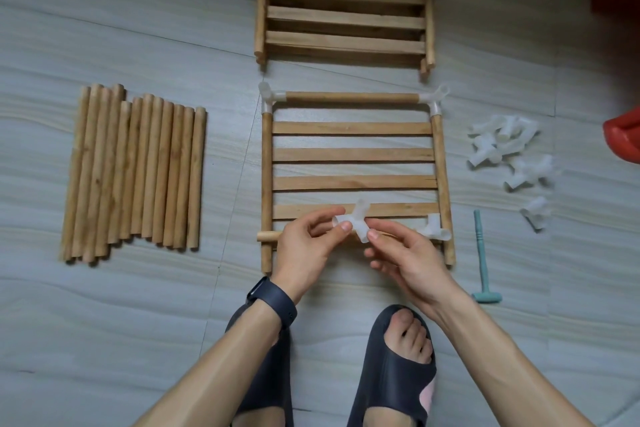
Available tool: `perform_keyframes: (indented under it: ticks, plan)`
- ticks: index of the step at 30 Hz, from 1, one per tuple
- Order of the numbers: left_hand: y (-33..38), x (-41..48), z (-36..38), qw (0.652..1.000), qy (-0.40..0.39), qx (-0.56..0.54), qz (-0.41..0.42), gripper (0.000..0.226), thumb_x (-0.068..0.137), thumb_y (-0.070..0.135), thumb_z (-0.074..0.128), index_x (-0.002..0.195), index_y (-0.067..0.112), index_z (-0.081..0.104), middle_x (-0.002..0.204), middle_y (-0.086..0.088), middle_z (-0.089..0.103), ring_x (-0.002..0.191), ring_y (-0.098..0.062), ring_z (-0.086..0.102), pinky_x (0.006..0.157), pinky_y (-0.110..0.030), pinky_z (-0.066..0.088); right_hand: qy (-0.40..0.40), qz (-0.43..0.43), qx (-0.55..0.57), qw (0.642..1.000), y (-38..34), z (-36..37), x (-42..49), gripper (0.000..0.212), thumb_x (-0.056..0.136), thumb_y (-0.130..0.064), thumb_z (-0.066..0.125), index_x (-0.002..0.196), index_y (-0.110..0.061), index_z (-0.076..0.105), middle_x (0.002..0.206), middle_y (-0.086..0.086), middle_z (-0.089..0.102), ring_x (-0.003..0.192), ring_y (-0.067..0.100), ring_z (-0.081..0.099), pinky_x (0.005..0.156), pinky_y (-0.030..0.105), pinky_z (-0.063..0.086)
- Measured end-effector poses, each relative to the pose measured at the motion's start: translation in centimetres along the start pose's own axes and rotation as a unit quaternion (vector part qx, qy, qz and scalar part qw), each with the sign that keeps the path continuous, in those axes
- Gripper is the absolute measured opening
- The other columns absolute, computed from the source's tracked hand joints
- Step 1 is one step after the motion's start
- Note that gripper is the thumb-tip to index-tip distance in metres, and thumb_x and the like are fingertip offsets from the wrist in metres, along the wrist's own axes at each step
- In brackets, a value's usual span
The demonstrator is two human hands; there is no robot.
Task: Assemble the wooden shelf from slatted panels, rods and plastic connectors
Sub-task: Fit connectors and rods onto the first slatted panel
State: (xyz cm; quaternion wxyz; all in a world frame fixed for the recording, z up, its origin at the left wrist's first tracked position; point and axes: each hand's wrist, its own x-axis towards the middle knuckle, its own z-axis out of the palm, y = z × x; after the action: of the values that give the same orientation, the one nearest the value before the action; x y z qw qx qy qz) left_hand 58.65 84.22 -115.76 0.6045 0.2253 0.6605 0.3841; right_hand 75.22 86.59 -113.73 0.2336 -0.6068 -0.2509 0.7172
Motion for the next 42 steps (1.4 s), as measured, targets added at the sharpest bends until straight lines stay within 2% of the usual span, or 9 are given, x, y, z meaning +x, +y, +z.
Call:
perform_keyframes:
  ticks: [7, 12, 20, 25, 27, 30, 34, 38, 42]
  plan:
    - [-0.3, 0.0, -0.4, 0.999, -0.024, -0.011, -0.036, 0.015, 0.092, 0.021, 0.071, 0.106, 0.026, 0.074, 0.091, 0.007, 0.078, 0.092, -0.010, 0.072, 0.079, -0.021, 0.055, 0.023, -0.012, -0.024, 0.999, 0.8, -0.3, 0.4, 0.022, 0.098, -0.010, 0.060, 0.117, -0.016, 0.070, 0.094, 0.000, 0.073, 0.073, 0.009, 0.064, 0.065, 0.019, 0.053]
    - [-0.3, 0.1, -0.5, 0.994, -0.069, -0.028, -0.085, 0.023, 0.093, 0.035, 0.066, 0.113, 0.026, 0.073, 0.103, 0.004, 0.077, 0.098, -0.014, 0.072, 0.095, -0.036, 0.055, 0.014, -0.063, -0.141, 0.988, 0.8, -1.0, 0.4, 0.024, 0.100, -0.011, 0.057, 0.115, -0.022, 0.072, 0.080, -0.001, 0.069, 0.072, 0.007, 0.062, 0.069, 0.018, 0.052]
    - [0.0, 0.1, -1.1, 0.989, -0.120, -0.006, -0.089, 0.034, 0.082, 0.048, 0.070, 0.109, 0.027, 0.074, 0.106, 0.004, 0.076, 0.103, -0.014, 0.071, 0.094, -0.029, 0.055, 0.001, -0.115, -0.260, 0.959, 0.9, -1.1, 0.9, 0.025, 0.101, -0.016, 0.057, 0.117, -0.028, 0.072, 0.070, -0.017, 0.068, 0.071, -0.001, 0.062, 0.076, 0.014, 0.049]
    - [-0.2, 0.4, -2.1, 0.989, -0.111, 0.003, -0.093, 0.031, 0.086, 0.036, 0.075, 0.114, 0.023, 0.073, 0.108, -0.003, 0.075, 0.100, -0.018, 0.072, 0.088, -0.028, 0.058, 0.009, -0.136, -0.295, 0.946, 1.5, -0.8, 1.5, 0.022, 0.098, -0.024, 0.061, 0.116, -0.032, 0.070, 0.092, -0.008, 0.072, 0.080, 0.004, 0.067, 0.080, 0.022, 0.052]
    - [0.1, 0.6, -2.9, 0.991, -0.073, -0.065, -0.096, 0.033, 0.089, 0.027, 0.072, 0.120, 0.014, 0.069, 0.100, -0.005, 0.076, 0.087, -0.015, 0.074, 0.079, -0.023, 0.057, 0.052, -0.176, -0.357, 0.916, 1.9, -0.7, 2.0, 0.023, 0.096, -0.033, 0.063, 0.119, -0.032, 0.068, 0.109, -0.013, 0.068, 0.091, 0.001, 0.064, 0.084, 0.018, 0.047]
    - [0.7, 1.0, -4.9, 0.976, -0.003, -0.201, -0.085, 0.033, 0.095, 0.012, 0.062, 0.126, 0.001, 0.060, 0.061, 0.003, 0.067, 0.055, -0.003, 0.064, 0.059, -0.014, 0.050, 0.082, -0.265, -0.545, 0.791, 3.0, -1.1, 2.9, 0.037, 0.097, -0.041, 0.060, 0.130, -0.026, 0.062, 0.126, -0.009, 0.060, 0.115, 0.012, 0.051, 0.095, 0.027, 0.041]
    - [0.6, 1.7, -8.5, 0.949, 0.092, -0.292, -0.075, 0.039, 0.094, 0.013, 0.064, 0.131, 0.003, 0.060, 0.103, -0.002, 0.075, 0.101, -0.017, 0.070, 0.080, -0.023, 0.058, 0.070, -0.309, -0.705, 0.634, 4.7, -1.0, 4.3, 0.042, 0.089, -0.044, 0.066, 0.128, -0.028, 0.064, 0.117, -0.005, 0.066, 0.112, 0.025, 0.054, 0.089, 0.042, 0.043]
    - [-0.1, 2.1, -10.5, 0.917, 0.166, -0.348, -0.097, 0.038, 0.092, 0.012, 0.066, 0.129, 0.004, 0.063, 0.125, -0.008, 0.067, 0.116, -0.020, 0.062, 0.083, -0.024, 0.058, 0.094, -0.367, -0.700, 0.605, 4.8, -0.7, 5.3, 0.035, 0.083, -0.027, 0.080, 0.117, -0.026, 0.069, 0.095, 0.001, 0.066, 0.090, 0.028, 0.058, 0.079, 0.040, 0.046]
    - [-0.6, 2.0, -11.0, 0.896, 0.183, -0.390, -0.107, 0.038, 0.093, 0.012, 0.065, 0.130, 0.003, 0.061, 0.126, -0.013, 0.066, 0.115, -0.020, 0.064, 0.087, -0.025, 0.058, 0.107, -0.424, -0.654, 0.617, 4.4, -0.9, 5.2, 0.040, 0.088, -0.018, 0.075, 0.127, -0.023, 0.067, 0.091, 0.005, 0.058, 0.075, 0.031, 0.055, 0.067, 0.039, 0.044]
